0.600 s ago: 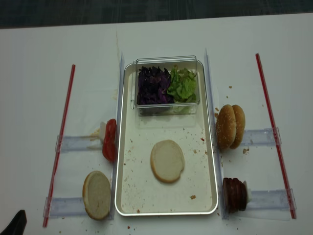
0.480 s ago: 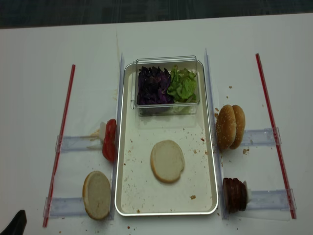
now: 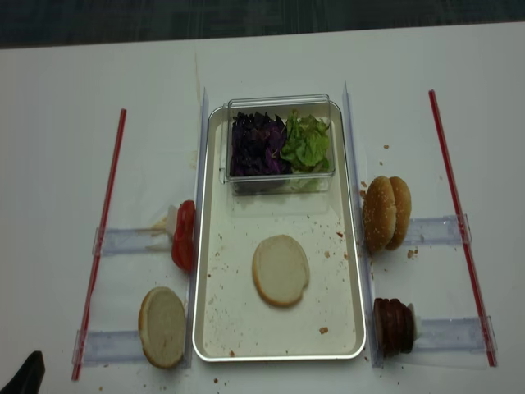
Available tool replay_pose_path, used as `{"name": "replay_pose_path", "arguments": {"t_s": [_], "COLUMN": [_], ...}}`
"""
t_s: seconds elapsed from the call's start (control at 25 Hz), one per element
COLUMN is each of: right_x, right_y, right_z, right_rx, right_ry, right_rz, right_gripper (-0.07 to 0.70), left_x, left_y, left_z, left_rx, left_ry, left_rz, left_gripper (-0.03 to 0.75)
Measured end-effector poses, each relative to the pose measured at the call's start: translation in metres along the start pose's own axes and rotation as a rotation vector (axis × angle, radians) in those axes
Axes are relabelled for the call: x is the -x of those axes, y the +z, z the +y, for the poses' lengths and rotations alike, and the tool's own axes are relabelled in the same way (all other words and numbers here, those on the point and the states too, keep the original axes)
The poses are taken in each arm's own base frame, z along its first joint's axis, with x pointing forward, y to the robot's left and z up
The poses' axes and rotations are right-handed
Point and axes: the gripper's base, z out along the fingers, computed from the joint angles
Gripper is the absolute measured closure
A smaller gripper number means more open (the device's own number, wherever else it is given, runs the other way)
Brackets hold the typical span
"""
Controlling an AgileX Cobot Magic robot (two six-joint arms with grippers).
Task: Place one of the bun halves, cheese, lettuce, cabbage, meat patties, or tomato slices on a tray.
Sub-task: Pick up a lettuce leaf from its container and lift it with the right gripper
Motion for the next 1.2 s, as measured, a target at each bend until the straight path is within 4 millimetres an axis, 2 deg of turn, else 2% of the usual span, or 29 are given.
{"name": "replay_pose_path", "arguments": {"t_s": [0.12,0.6,0.88,1.2], "right_x": [0.003,0.023,0.025,0.024], "right_y": [0.005,0.054,0.083,0.103], "right_z": [0.000,0.002,0.004,0.005], "right_rx": [0.003,0.005,0.009,0.023], "right_ry": [0.000,-0.005,-0.004,-0.016], "right_rz": [0.043,0.396,0.589,0.722], "right_gripper": [0.042,0.042,0.042,0.042], "left_x": [0.000,0.000,0.000,0.000], "left_y": [0.000,0.000,0.000,0.000], "left_z": [0.000,0.000,0.000,0.000], "left_rx": [0.000,0.000,0.000,0.000], "left_ry": [0.000,0.000,0.000,0.000], "left_rz": [0.000,0.000,0.000,0.000], "left_gripper": [0.099,0.099,0.099,0.099]}}
